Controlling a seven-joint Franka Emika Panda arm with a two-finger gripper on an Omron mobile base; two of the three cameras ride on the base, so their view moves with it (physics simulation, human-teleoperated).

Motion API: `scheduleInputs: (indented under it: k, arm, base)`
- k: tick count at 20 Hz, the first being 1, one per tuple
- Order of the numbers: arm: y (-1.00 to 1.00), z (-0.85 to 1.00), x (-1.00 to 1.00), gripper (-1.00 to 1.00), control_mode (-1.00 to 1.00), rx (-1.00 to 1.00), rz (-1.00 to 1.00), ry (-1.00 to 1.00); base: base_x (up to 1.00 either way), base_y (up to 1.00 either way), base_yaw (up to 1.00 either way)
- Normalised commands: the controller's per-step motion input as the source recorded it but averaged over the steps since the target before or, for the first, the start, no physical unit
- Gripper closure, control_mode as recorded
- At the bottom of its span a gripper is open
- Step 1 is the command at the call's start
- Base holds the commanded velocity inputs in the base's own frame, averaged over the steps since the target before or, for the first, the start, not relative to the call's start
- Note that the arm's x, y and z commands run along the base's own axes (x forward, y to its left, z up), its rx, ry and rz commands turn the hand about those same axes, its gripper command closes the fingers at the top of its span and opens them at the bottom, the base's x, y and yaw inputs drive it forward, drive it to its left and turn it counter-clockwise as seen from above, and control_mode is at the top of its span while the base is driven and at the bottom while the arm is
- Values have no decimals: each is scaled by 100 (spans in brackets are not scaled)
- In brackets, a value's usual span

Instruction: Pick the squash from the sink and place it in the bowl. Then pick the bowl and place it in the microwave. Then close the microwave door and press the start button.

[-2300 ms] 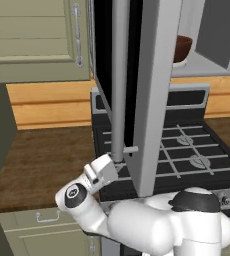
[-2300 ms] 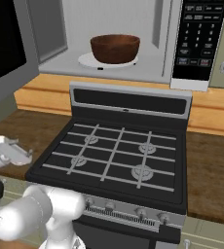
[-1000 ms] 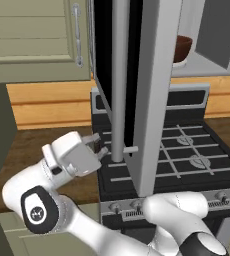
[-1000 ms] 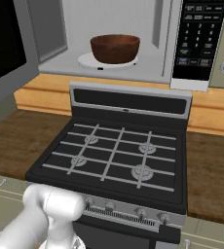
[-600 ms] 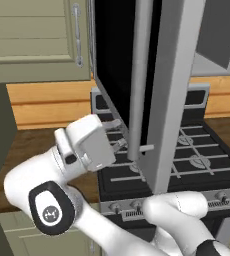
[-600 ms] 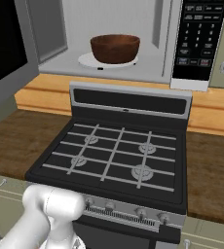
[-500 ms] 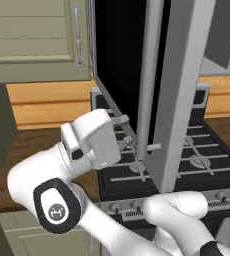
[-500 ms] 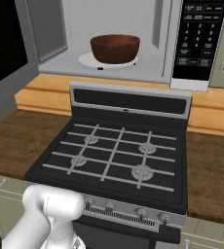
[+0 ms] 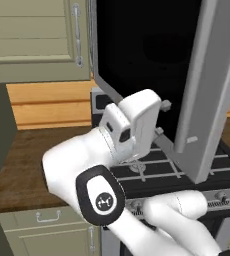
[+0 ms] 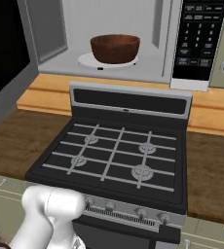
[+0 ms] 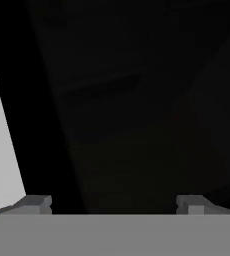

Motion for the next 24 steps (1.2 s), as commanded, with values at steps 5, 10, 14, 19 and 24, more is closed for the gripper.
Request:
scheduleInputs:
  k: [5, 10, 14, 19, 24]
  arm:
    - [-80, 0, 28, -100, -100, 6, 16, 2]
    - [-77, 4, 56, -100, -100, 6, 16, 3]
    - [-69, 8, 66, -100, -100, 6, 13, 3]
    - [-59, 7, 75, -100, -100, 7, 13, 5]
    - [-47, 0, 98, -100, -100, 7, 13, 6]
  base:
    - [0, 0, 0]
    - [0, 0, 0]
    - [0, 0, 0]
    - [0, 0, 0]
    - [0, 0, 0]
